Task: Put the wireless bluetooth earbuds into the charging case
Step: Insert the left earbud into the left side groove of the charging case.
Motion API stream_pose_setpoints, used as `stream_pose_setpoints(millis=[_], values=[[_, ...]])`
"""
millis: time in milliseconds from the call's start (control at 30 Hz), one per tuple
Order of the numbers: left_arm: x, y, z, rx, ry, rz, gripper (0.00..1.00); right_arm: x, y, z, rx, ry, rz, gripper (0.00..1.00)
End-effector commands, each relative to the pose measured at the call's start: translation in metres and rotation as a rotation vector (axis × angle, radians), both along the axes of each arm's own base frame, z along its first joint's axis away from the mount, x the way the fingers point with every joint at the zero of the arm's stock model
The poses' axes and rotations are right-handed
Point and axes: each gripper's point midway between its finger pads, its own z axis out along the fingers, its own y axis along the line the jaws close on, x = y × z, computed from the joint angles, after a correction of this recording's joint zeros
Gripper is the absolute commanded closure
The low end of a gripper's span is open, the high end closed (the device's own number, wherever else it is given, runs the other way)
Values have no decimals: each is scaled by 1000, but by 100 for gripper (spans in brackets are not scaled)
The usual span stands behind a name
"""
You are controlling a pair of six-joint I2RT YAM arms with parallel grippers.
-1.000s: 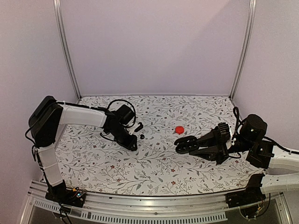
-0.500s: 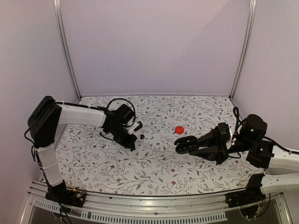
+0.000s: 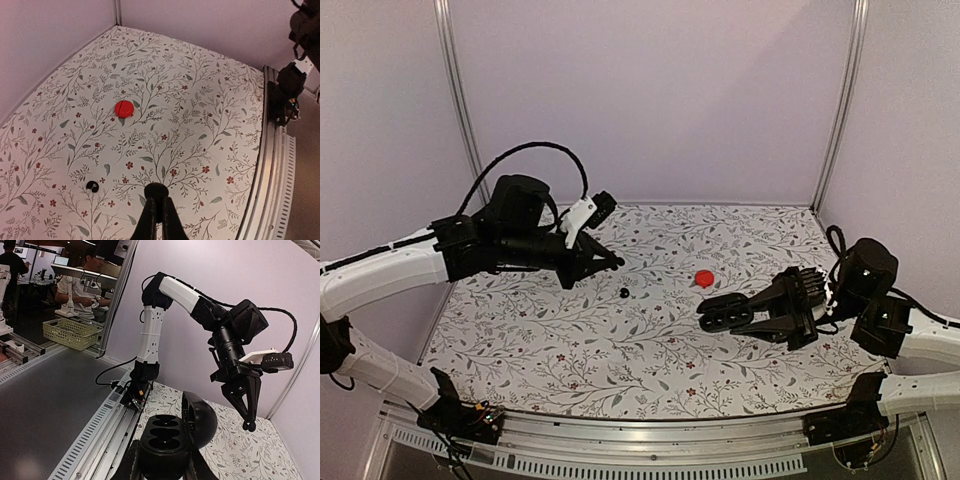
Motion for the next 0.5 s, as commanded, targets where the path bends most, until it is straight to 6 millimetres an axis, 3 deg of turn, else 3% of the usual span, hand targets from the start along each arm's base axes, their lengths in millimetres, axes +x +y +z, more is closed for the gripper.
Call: stream_pose_setpoints(millis=[0,100,267,400,467], values=[[-47,-15,47,-126,-163,-188,100,-9,1,15,25,-96,39,100],[-75,-16,74,-177,-233,-258,100,-6,3,14,13,-106,31,100],[-116,-25,101,-205,-276,-383,100,-1,5,12,7,-70,9,100],[-140,-36,117,-211,-303,-438,100,9,8,6,-7,-11,-41,100],[-148,-44,115,-180,-300,-459,100,13,11,4,-21,29,-48,100]])
